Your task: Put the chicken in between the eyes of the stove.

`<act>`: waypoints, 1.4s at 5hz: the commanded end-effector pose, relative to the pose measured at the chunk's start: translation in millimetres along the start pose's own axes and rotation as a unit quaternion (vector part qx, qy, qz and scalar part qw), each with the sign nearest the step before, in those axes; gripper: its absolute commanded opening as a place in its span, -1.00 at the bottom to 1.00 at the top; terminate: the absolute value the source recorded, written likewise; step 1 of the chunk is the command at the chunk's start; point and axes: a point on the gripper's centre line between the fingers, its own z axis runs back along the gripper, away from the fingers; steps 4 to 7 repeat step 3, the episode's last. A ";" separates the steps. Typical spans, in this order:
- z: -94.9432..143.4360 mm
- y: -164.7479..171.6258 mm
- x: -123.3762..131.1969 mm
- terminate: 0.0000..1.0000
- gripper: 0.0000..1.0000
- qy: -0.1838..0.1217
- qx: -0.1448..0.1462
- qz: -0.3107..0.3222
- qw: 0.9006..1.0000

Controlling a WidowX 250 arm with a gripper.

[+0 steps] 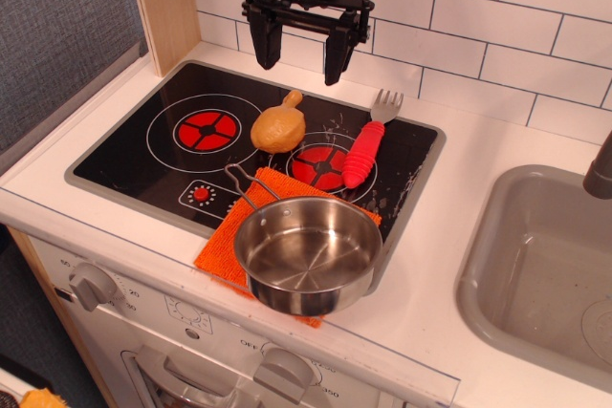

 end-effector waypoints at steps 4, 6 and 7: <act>23.0 -4.7 -3.0 1.00 1.00 -0.031 0.007 -0.041 0.999; 23.0 -4.7 -3.0 1.00 1.00 -0.031 0.007 -0.041 0.999; 23.0 -4.7 -3.0 1.00 1.00 -0.031 0.007 -0.041 0.999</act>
